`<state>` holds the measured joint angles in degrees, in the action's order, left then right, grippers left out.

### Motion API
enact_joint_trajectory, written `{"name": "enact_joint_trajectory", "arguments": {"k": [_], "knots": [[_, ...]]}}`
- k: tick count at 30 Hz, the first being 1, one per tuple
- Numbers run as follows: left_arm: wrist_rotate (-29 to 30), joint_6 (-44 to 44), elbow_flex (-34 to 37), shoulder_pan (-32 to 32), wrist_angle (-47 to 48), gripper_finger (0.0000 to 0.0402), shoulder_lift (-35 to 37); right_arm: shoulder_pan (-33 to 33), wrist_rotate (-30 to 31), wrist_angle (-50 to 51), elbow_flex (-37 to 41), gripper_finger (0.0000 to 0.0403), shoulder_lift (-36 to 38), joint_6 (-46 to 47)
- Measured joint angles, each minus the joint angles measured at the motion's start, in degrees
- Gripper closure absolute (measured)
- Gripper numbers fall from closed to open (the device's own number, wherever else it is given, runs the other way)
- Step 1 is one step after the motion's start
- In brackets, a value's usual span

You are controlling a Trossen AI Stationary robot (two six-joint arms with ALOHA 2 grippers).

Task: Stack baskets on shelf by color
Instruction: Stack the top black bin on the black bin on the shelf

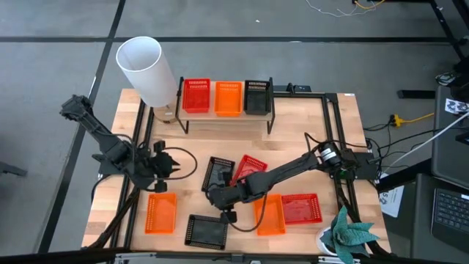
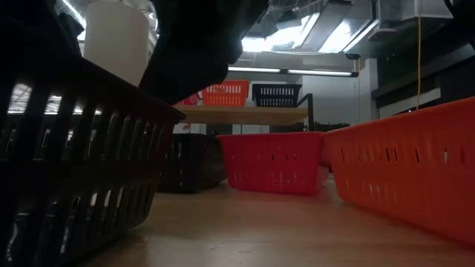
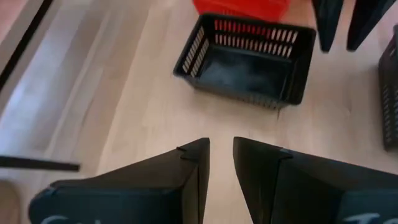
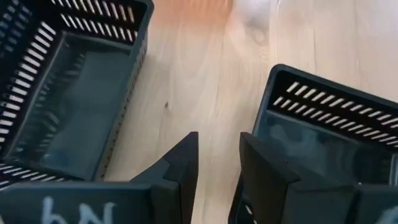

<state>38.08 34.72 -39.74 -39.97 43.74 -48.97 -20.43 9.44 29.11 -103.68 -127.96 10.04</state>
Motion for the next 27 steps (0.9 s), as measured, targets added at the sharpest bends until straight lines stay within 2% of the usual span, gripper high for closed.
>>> {"name": "enact_joint_trajectory", "arguments": {"k": [5, 10, 18, 27], "knots": [[0.35, -5.89, 6.74, 0.04, -10.59, 0.0336, 4.53, 0.02, 5.43, 1.80, -0.02, 0.0287, 0.02, 0.04], [0.33, -10.95, 12.77, 0.05, -19.74, 0.0336, 7.91, 0.07, 5.57, 2.14, -0.02, 0.0287, 0.02, 0.28], [-0.76, -11.43, 21.16, 0.07, -29.56, 0.0336, 12.52, 0.07, 5.55, 2.10, -0.02, 0.0287, -0.38, 0.37], [-4.92, -20.23, 25.47, 0.09, -41.16, 0.0347, 13.42, 0.73, 6.09, 1.89, 0.02, 0.0287, -2.78, 2.48]]}}
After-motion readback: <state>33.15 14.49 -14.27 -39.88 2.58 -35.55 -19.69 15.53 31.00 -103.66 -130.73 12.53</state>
